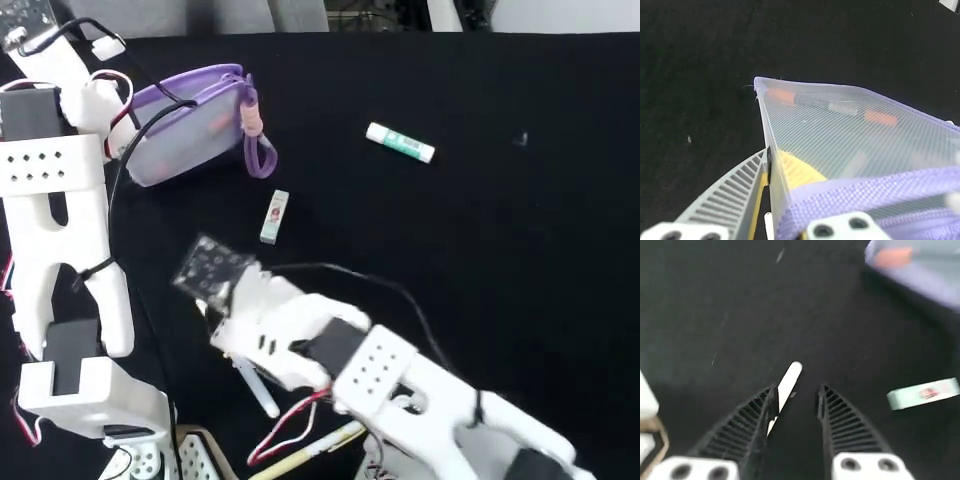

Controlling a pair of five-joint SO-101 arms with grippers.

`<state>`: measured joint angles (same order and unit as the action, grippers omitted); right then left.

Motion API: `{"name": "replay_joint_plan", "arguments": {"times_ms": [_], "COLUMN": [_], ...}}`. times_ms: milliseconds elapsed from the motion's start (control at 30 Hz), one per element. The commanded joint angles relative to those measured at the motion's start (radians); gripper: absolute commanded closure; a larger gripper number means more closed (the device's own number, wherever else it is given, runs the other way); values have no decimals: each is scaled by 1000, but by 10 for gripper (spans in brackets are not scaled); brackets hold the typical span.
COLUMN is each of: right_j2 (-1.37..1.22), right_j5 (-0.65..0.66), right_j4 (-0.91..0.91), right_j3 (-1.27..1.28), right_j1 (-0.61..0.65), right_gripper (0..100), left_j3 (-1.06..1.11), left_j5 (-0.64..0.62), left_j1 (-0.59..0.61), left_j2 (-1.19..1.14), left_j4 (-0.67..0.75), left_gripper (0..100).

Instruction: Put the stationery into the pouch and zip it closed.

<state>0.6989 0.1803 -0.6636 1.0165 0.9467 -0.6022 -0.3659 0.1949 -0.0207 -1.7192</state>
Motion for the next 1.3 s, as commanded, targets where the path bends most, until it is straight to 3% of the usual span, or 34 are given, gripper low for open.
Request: {"name": "replay_joint_plan", "arguments": {"times_ms": [0, 233, 700, 1033, 1267], "right_j2": [-105, -334, -584, -832, -848], "right_j5": [12, 12, 12, -63, -60], "right_j4": [25, 157, 158, -92, -104], "right_j3": [-12, -25, -220, -516, -535], "right_j1": [34, 38, 101, 58, 60], "right_gripper": [845, 842, 843, 844, 985], "left_j3": [-45, -45, -45, -45, -45], "left_j5": [-9, -9, -9, -9, -9], "left_j1": [5, 8, 2, 2, 2], "left_j2": [15, 15, 15, 15, 15], "left_j4": [17, 17, 18, 17, 17], "left_gripper": [970, 970, 970, 970, 970]}}
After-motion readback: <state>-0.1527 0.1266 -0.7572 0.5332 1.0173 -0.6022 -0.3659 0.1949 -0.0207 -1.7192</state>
